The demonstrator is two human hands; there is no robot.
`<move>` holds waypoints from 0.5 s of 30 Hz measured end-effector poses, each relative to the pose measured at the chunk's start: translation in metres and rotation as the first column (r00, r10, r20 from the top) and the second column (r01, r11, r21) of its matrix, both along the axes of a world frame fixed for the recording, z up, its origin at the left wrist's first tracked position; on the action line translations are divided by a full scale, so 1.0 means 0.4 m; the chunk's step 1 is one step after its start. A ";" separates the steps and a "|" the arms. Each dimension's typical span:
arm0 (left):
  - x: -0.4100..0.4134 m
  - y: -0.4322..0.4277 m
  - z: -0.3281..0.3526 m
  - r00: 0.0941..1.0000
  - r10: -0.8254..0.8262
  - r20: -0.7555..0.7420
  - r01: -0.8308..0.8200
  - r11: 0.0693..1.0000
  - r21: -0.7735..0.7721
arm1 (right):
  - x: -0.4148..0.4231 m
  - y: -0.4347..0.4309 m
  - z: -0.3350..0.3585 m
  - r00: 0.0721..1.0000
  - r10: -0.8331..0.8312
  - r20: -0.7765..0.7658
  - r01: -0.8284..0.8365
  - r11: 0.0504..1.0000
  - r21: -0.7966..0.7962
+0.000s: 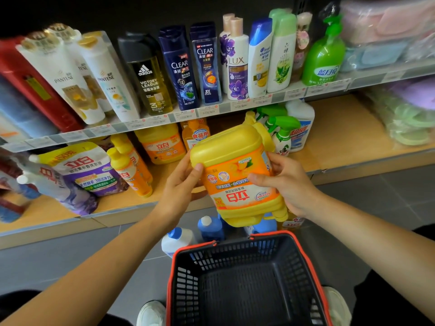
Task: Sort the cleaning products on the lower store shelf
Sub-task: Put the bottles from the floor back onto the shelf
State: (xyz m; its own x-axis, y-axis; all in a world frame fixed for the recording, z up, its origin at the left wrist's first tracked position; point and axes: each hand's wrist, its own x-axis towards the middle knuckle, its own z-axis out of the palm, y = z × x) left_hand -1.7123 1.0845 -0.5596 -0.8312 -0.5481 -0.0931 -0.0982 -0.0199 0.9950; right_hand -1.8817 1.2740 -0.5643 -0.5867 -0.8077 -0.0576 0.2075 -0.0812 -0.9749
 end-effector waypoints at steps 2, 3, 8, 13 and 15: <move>-0.003 0.012 -0.012 0.992 -0.091 0.089 0.091 0.996 0.001 | 0.000 -0.003 0.003 0.999 -0.025 0.041 0.026 1.000 -0.015; -0.004 0.019 -0.021 0.981 -0.135 0.140 0.135 0.991 0.009 | 0.000 -0.004 0.005 0.997 -0.037 0.065 0.039 0.999 -0.025; 0.004 0.036 -0.055 0.928 -0.183 0.325 0.168 0.983 0.074 | 0.003 -0.015 0.021 0.980 -0.097 0.175 0.106 0.993 -0.044; 0.005 0.028 -0.064 0.898 -0.259 0.356 0.208 0.962 0.176 | 0.003 -0.018 0.028 0.959 -0.128 0.251 0.155 0.984 -0.090; 0.006 0.029 -0.062 0.945 -0.203 0.255 0.142 0.961 0.238 | 0.001 -0.023 0.027 0.957 -0.110 0.269 0.144 0.983 -0.113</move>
